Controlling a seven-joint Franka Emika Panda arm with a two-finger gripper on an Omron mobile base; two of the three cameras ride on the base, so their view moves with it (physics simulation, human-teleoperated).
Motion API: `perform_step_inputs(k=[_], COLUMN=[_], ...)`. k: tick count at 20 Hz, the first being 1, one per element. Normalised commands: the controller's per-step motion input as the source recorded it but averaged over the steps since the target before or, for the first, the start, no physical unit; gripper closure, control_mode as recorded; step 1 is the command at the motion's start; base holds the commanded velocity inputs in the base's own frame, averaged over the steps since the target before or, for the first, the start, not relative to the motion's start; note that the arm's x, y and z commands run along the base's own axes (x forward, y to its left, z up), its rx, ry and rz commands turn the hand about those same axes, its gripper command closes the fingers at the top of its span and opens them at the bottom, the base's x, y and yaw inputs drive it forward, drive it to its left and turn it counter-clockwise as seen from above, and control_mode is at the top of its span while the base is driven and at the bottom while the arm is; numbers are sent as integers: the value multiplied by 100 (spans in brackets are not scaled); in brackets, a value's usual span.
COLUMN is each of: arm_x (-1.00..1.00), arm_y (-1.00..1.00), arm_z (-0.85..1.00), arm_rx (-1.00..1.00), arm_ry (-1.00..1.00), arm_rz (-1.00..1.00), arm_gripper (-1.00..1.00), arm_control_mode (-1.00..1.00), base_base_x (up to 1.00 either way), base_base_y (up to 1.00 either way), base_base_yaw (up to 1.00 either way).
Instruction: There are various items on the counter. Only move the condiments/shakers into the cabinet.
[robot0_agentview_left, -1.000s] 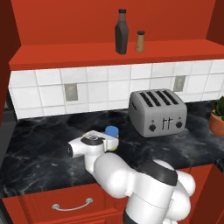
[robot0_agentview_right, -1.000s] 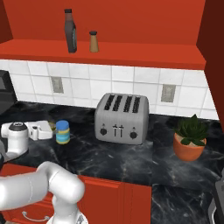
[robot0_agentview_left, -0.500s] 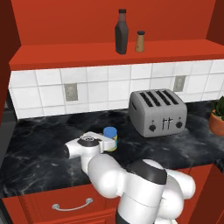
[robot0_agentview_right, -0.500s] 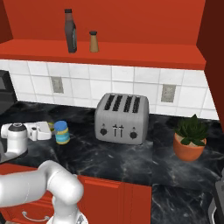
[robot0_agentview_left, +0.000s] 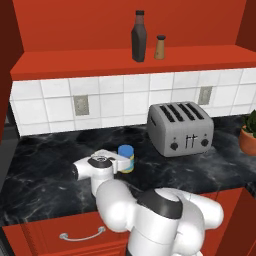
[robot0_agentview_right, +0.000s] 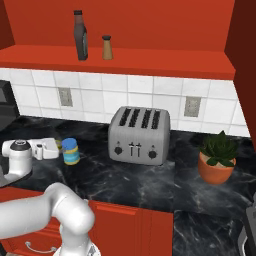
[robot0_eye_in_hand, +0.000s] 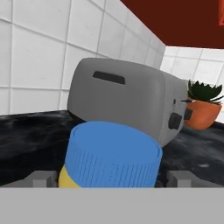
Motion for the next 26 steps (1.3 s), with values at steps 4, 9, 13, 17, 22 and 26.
perform_step_inputs(k=[4, 9, 13, 17, 22, 26], arm_x=[9, 8, 0, 0, 0, -11], arm_y=[0, -2, -8, -7, 0, 0], arm_z=[0, -3, -9, -9, 0, 4], arm_rx=[0, 0, 0, 0, 0, 0], arm_ry=[1, 0, 0, 0, 0, -1], arm_rz=[0, 0, 0, 0, 0, 0], arm_gripper=[-100, -100, -100, 100, 100, 100], arm_control_mode=[-100, -100, -100, -100, -100, -100], base_base_x=[0, 0, 0, 0, 0, 0], base_base_y=[0, 0, 0, 0, 0, 0], base_base_yaw=[0, 0, 0, 0, 0, 0])
